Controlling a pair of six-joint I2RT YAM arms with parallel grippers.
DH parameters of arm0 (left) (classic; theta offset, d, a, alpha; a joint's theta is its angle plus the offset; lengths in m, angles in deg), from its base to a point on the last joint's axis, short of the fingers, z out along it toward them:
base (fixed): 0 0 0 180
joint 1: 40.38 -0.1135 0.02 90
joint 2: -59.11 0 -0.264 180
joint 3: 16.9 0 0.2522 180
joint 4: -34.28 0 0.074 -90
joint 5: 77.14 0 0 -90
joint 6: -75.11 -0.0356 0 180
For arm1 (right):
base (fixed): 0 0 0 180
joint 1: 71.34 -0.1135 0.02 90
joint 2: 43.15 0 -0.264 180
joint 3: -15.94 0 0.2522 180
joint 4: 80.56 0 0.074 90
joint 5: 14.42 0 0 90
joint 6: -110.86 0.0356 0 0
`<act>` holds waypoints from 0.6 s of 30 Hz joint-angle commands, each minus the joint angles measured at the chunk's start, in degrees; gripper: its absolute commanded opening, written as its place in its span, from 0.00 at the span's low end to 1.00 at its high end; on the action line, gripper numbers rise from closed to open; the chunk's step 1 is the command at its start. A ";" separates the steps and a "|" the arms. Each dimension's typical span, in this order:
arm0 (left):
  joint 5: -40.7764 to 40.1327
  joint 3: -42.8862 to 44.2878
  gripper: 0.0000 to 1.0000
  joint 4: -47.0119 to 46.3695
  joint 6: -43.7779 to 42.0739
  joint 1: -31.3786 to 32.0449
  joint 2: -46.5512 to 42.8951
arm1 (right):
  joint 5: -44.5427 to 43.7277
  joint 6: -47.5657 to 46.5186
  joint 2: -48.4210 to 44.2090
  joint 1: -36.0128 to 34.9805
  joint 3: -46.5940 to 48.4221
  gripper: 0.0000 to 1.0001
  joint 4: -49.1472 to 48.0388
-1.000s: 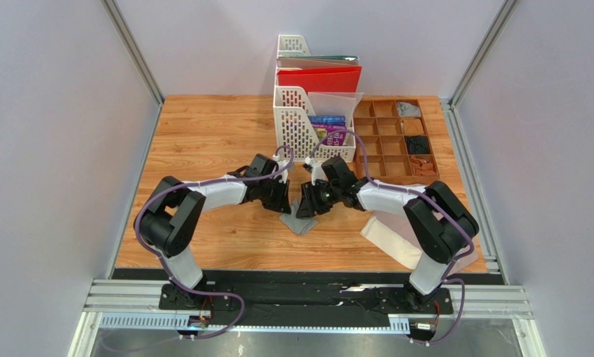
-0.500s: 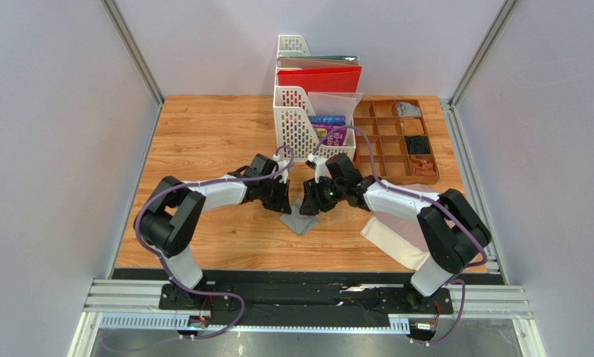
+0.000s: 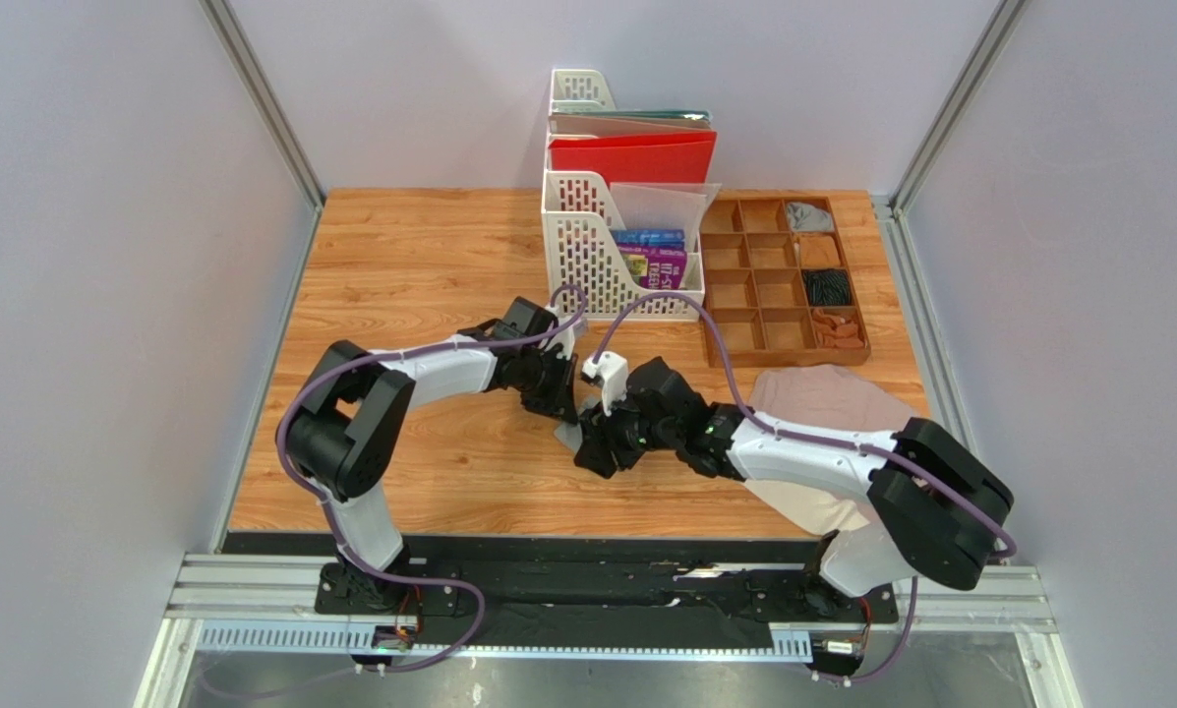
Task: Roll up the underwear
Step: Roll the underwear at the center of the board.
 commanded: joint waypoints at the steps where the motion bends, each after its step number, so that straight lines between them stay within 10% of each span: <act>1: 0.16 1.52 0.00 3.81 -0.24 0.34 1.62 | -5.02 -3.32 1.32 -2.55 -2.18 0.50 -8.62; 18: 0.51 2.66 0.00 5.56 -0.59 0.42 2.06 | -16.18 -8.60 8.36 -6.94 -1.92 0.49 -7.14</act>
